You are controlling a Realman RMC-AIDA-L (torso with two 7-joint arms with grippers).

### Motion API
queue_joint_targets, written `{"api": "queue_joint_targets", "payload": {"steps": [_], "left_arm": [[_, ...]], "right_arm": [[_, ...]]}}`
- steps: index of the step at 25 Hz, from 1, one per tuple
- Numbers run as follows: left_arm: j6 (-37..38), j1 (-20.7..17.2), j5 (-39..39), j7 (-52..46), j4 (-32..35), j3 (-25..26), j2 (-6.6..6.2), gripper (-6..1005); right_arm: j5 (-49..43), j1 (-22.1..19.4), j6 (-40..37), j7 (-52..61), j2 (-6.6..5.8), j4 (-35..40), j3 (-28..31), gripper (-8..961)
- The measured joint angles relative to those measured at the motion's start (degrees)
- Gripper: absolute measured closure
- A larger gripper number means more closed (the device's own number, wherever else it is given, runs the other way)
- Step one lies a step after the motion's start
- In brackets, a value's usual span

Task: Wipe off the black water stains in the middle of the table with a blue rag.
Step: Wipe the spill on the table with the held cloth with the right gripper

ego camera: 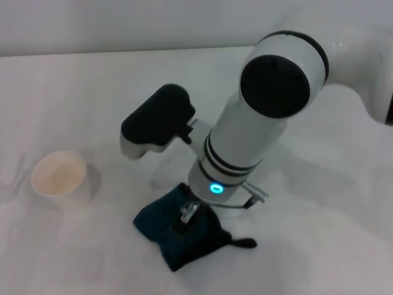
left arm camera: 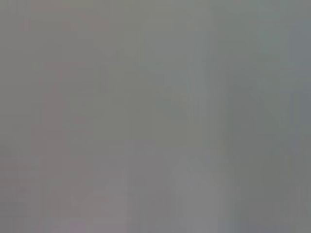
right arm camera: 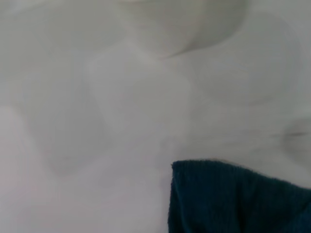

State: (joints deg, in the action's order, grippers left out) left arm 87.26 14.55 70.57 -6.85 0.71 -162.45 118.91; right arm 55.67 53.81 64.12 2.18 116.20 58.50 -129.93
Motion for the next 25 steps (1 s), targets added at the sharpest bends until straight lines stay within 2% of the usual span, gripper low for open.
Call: {"api": "queue_joint_targets", "payload": {"steps": [4, 10, 13, 18, 25], "left_arm": [[0.0, -0.3, 0.2, 0.0, -0.1, 0.1, 0.04, 111], [0.0, -0.9, 0.3, 0.0, -0.1, 0.2, 0.07, 112], [0.0, -1.0, 0.3, 0.0, -0.1, 0.2, 0.02, 112], [0.0, -0.8, 0.4, 0.0, -0.1, 0.2, 0.08, 112], [-0.7, -0.2, 0.2, 0.0, -0.1, 0.0, 0.15, 112]], "right_arm": [[-4.2, 1.0, 1.6, 1.1, 0.00, -2.1, 2.1, 904], [-12.9, 0.1, 6.2, 1.9, -0.01, -2.7, 8.3, 903], [-14.5, -0.2, 6.9, 1.9, -0.01, -3.1, 9.3, 905], [-11.7, -0.7, 5.3, 1.6, -0.07, -3.0, 7.3, 909], [-2.0, 0.7, 0.0, 1.3, -0.14, -1.2, -0.8, 915]]}}
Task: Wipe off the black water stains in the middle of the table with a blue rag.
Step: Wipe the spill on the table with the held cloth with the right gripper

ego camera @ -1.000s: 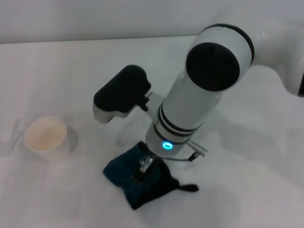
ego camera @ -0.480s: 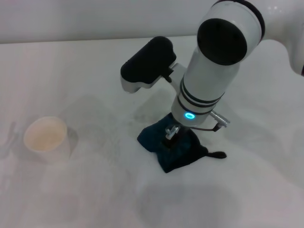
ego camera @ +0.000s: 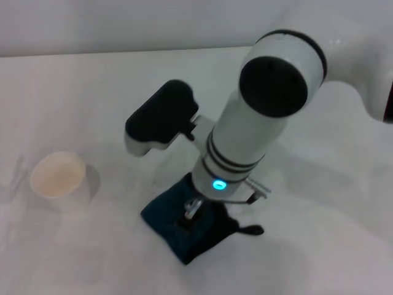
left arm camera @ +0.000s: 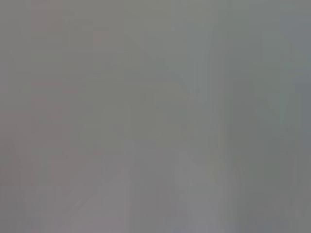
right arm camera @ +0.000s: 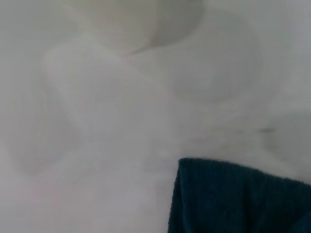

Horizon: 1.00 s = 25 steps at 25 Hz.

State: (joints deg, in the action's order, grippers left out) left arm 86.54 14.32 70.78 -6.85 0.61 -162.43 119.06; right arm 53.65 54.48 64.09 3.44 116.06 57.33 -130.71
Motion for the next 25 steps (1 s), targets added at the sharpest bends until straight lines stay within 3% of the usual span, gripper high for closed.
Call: {"api": "queue_joint_targets", "payload": {"steps": [11, 16, 25], "left_arm": [[-0.1, -0.2, -0.2, 0.0, 0.0, -0.2, 0.03, 112], [-0.1, -0.6, -0.2, 0.0, 0.0, -0.2, 0.03, 111], [-0.2, -1.2, 0.1, 0.0, 0.0, 0.2, 0.00, 112]], "right_arm": [[9.2, 1.3, -2.3, -4.0, 0.22, 2.8, -4.4, 915], [4.8, 2.6, -0.9, -2.4, 0.21, 1.8, -2.6, 912], [-9.2, 2.0, 5.7, -0.5, 0.14, -0.4, 6.5, 905]]}}
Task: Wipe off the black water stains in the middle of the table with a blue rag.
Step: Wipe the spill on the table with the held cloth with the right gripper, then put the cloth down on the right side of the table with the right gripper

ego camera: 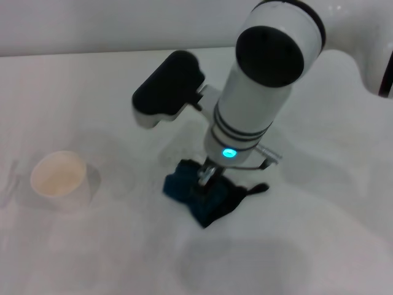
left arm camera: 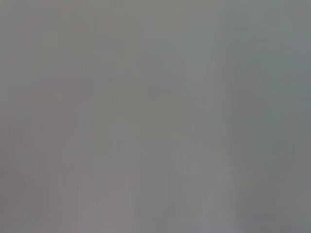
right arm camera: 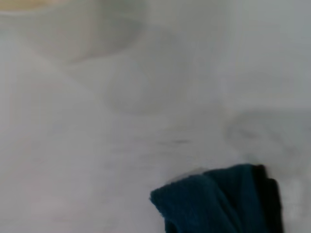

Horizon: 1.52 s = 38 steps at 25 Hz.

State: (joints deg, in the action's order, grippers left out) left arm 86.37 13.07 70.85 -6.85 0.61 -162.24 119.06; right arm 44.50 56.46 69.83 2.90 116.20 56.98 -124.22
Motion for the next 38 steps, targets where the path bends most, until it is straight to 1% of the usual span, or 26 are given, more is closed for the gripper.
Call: {"api": "queue_joint_targets", "payload": {"steps": [3, 8, 12, 16, 18, 26, 29, 34, 38], "left_arm": [[-0.6, 0.0, 0.0, 0.0, 0.0, 0.0, -0.03, 112], [-1.3, 0.0, 0.0, 0.0, 0.0, 0.0, -0.11, 111], [-1.9, 0.4, 0.1, 0.0, 0.0, 0.0, -0.15, 111], [-2.0, 0.5, 0.1, 0.0, -0.1, 0.0, -0.15, 112], [-2.1, 0.7, 0.1, 0.0, -0.1, 0.0, -0.15, 112], [-2.7, 1.3, 0.3, 0.0, -0.2, 0.1, -0.22, 111], [-2.7, 1.6, 0.3, 0.0, -0.3, 0.1, -0.24, 111], [-2.7, 1.9, 0.3, 0.0, -0.3, 0.1, -0.17, 112], [-2.7, 2.0, 0.3, 0.0, -0.3, 0.1, -0.15, 112]], "right_arm": [[-4.9, -1.3, 2.6, 0.7, -0.14, -0.2, 3.0, 902], [-12.7, -5.1, 7.5, 0.5, -0.44, 1.7, 10.1, 898], [-20.6, -9.9, 12.1, -0.6, -0.67, 5.4, 17.6, 895], [-25.0, -14.6, 15.1, -2.7, -0.83, 9.3, 24.0, 892], [-26.9, -16.1, 16.4, -3.5, -0.87, 10.2, 26.2, 891], [-29.6, -20.6, 17.8, -7.4, -1.02, 11.6, 32.3, 885], [-30.2, -22.1, 17.5, -8.0, -1.11, 13.2, 33.5, 882], [-30.6, -23.4, 16.8, -10.0, -0.82, 14.7, 36.8, 878], [-28.3, -23.9, 17.0, -11.4, -0.84, 14.4, 38.8, 875]]}}
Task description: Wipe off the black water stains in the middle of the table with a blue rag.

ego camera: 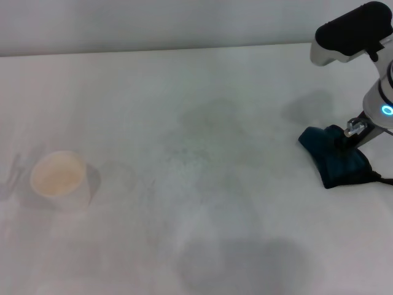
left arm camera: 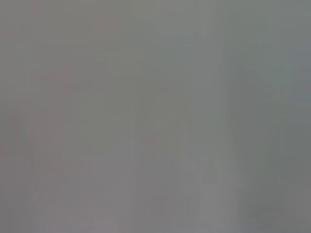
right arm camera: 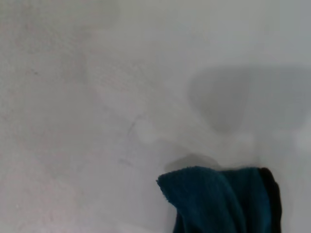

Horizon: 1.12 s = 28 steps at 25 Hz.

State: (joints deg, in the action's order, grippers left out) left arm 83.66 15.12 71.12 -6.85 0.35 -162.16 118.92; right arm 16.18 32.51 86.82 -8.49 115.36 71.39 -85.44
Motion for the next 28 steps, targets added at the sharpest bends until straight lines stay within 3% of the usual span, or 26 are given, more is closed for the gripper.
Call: {"api": "queue_joint_targets", "payload": {"steps": [7, 12, 13, 21, 28], "left_arm": [[0.0, 0.3, 0.0, 0.0, -0.1, 0.0, -0.05, 111], [0.0, 0.7, 0.0, 0.0, -0.4, 0.0, -0.08, 111], [0.0, 0.7, 0.0, 0.0, -0.4, 0.0, -0.09, 111], [-0.7, 1.3, 0.0, 0.0, -0.4, 0.0, -0.02, 111], [-2.8, 1.4, 0.0, 0.0, -0.4, 0.0, 0.00, 111]], "right_arm": [[0.6, -1.2, 0.3, -1.1, -0.09, 1.1, 1.8, 870], [1.4, -2.0, -0.8, -3.7, 0.05, 2.7, 6.0, 693], [1.9, -2.3, -1.6, -4.3, 0.00, 3.2, 7.7, 658], [15.3, -5.4, -11.1, -18.5, -0.25, 0.5, 27.4, 656], [34.8, -6.7, -16.9, -42.0, -0.37, -12.7, 45.1, 655]]}}
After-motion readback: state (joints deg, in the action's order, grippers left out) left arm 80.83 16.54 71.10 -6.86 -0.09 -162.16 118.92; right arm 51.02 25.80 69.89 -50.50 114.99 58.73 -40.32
